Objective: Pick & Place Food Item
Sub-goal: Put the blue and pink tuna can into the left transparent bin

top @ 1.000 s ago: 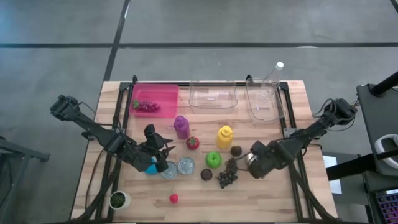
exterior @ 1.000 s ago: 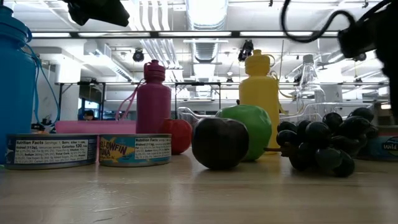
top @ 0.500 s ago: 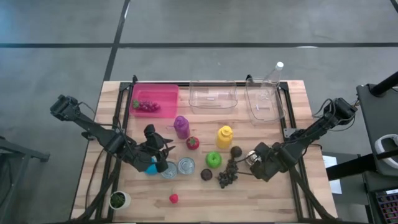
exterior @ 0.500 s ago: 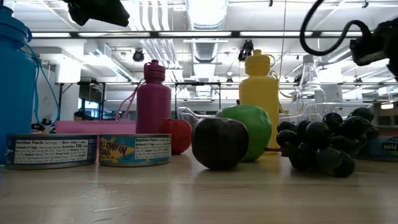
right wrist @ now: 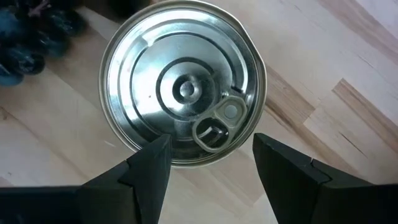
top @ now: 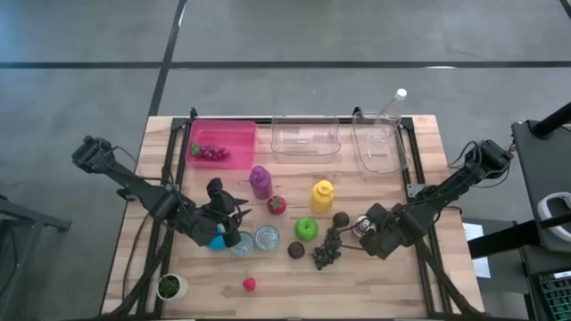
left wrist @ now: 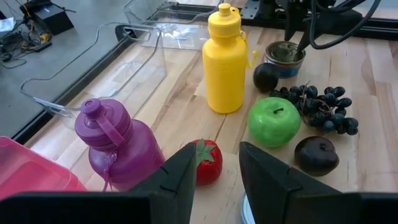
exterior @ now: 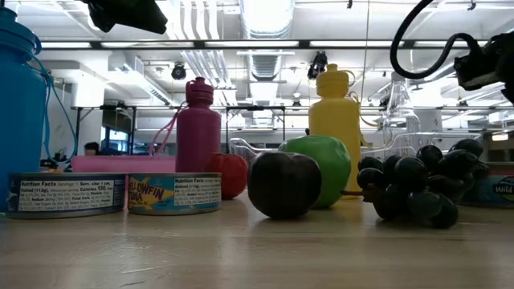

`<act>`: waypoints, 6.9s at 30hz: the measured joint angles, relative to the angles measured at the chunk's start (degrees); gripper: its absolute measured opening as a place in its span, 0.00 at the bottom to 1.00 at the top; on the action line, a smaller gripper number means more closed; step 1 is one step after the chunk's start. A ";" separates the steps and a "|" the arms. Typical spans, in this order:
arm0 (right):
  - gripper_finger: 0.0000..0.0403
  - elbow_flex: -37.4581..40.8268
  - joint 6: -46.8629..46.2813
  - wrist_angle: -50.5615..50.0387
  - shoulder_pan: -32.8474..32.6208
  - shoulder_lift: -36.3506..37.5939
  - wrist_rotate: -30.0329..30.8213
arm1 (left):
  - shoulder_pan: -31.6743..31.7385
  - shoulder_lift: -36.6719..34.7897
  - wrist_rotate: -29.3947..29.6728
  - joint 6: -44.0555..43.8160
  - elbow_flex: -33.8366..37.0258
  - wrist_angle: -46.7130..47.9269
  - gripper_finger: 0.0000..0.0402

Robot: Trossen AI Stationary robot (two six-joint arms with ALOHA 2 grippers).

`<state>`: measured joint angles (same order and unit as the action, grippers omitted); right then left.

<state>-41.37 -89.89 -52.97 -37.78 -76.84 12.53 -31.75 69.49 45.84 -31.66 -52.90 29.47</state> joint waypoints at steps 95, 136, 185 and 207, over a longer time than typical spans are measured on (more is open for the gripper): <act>0.56 0.53 -4.68 -8.61 -0.09 2.36 -2.78 | 0.00 0.02 0.00 0.12 0.00 -0.08 0.31; 0.56 7.37 -10.51 -3.30 -0.04 2.60 -5.13 | -0.02 0.02 0.00 0.11 0.00 -0.07 0.31; 0.56 6.89 -12.98 -5.34 -0.09 8.59 -9.55 | -0.02 0.02 0.00 0.12 -0.02 -0.07 0.31; 0.56 -5.46 -11.66 -17.08 -4.00 13.39 3.28 | -0.02 0.00 0.00 0.12 -0.01 0.10 0.31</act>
<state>-46.83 -101.54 -70.05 -41.78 -63.45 15.81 -31.77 69.49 45.84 -31.54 -52.92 29.57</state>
